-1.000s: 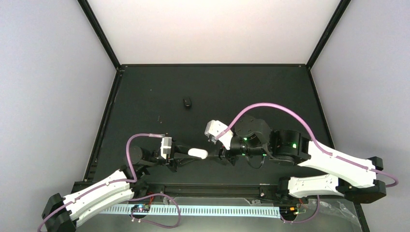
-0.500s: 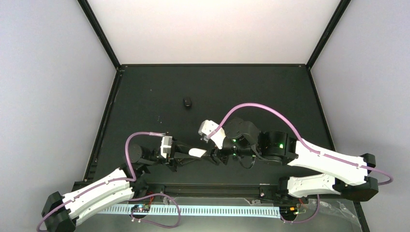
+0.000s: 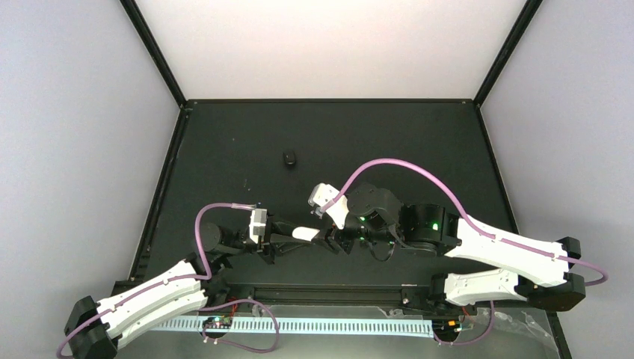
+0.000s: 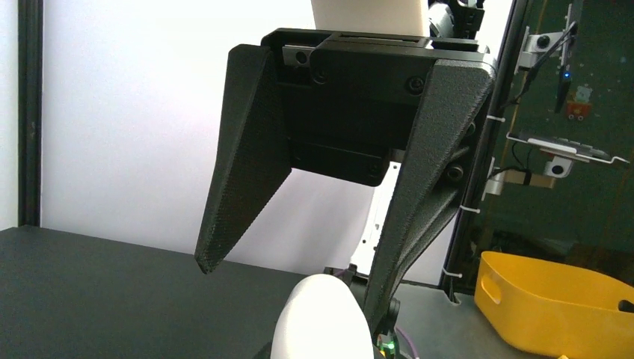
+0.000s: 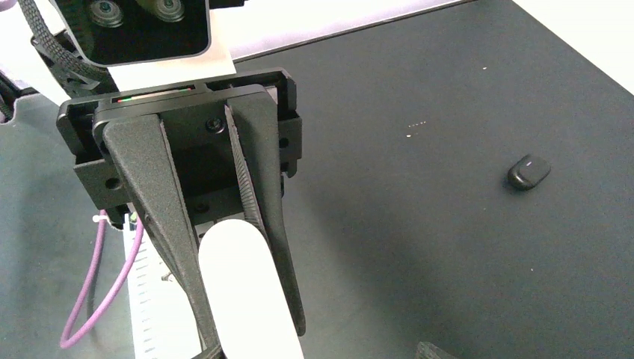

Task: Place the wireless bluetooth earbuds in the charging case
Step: Open the charging case.

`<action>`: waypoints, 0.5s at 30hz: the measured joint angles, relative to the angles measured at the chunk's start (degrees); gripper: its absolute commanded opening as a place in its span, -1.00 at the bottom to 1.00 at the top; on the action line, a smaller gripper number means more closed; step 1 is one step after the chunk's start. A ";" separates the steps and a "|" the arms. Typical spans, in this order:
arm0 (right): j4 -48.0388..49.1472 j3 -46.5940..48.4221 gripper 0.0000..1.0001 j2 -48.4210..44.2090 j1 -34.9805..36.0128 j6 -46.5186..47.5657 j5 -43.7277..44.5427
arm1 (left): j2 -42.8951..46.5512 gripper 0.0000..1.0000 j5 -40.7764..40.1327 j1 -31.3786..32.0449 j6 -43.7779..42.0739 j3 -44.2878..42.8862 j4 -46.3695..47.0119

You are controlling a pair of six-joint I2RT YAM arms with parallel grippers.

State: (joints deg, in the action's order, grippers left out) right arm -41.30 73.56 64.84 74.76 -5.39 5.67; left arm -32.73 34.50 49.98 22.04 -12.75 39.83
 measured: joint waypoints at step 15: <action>0.72 -0.04 0.30 -1.05 -0.35 -1.14 3.10 | 0.55 -0.97 -0.79 0.52 0.02 0.00 -1.27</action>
State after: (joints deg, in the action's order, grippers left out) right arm -40.58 73.52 63.79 74.41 -6.52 8.78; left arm -32.18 33.71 50.50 22.06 -12.75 38.57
